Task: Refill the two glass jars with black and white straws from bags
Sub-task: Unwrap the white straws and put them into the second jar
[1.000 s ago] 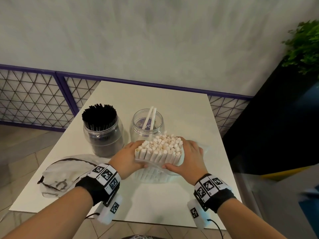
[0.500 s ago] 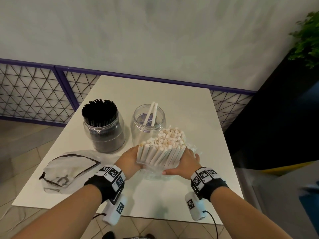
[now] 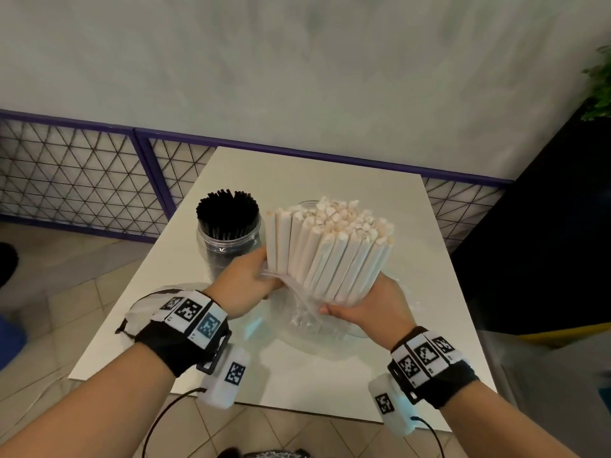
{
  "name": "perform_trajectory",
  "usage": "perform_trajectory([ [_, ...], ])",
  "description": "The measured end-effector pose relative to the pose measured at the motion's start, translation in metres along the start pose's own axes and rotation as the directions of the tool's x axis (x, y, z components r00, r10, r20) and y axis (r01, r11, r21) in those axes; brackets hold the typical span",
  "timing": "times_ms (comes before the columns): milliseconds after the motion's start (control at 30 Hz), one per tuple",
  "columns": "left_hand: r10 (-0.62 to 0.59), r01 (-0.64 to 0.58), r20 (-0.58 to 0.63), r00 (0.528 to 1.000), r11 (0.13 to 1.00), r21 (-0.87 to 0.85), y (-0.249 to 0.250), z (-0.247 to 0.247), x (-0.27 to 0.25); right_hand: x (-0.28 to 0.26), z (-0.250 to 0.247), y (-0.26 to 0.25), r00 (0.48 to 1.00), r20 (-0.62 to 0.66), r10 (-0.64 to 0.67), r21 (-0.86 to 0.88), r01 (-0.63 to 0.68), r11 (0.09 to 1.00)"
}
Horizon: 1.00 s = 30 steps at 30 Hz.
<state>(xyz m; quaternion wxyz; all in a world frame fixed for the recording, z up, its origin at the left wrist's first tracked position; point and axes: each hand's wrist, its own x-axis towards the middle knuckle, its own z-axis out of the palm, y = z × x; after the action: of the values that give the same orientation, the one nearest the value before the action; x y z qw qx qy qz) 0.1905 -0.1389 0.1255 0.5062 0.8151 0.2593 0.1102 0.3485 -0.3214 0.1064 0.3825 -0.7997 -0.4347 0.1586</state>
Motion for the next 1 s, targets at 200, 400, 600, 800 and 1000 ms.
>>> perform_trajectory([
  [200,0.016,-0.014,-0.042,0.999,0.999,0.04,0.009,-0.073,-0.03,0.008,0.029,-0.061,0.994,-0.044,-0.096,0.151,0.101,0.983],
  [400,-0.091,0.096,-0.074,0.993,0.993,0.066,-0.019,-0.125,-0.054,0.017,0.082,-0.091,0.994,-0.011,-0.113,0.195,0.113,0.974],
  [600,-0.266,0.259,-0.016,0.964,0.921,0.29,-0.08,-0.124,-0.058,0.03,0.15,-0.073,0.983,0.182,-0.003,-0.066,0.016,0.998],
  [800,-0.256,0.277,-0.111,0.96,0.919,0.281,-0.102,-0.116,-0.056,0.034,0.17,-0.065,0.986,0.152,0.075,-0.2,-0.044,0.979],
  [1000,-0.274,0.281,-0.074,0.959,0.883,0.375,-0.11,-0.114,-0.057,0.036,0.176,-0.059,0.976,0.162,0.144,-0.27,-0.097,0.958],
])
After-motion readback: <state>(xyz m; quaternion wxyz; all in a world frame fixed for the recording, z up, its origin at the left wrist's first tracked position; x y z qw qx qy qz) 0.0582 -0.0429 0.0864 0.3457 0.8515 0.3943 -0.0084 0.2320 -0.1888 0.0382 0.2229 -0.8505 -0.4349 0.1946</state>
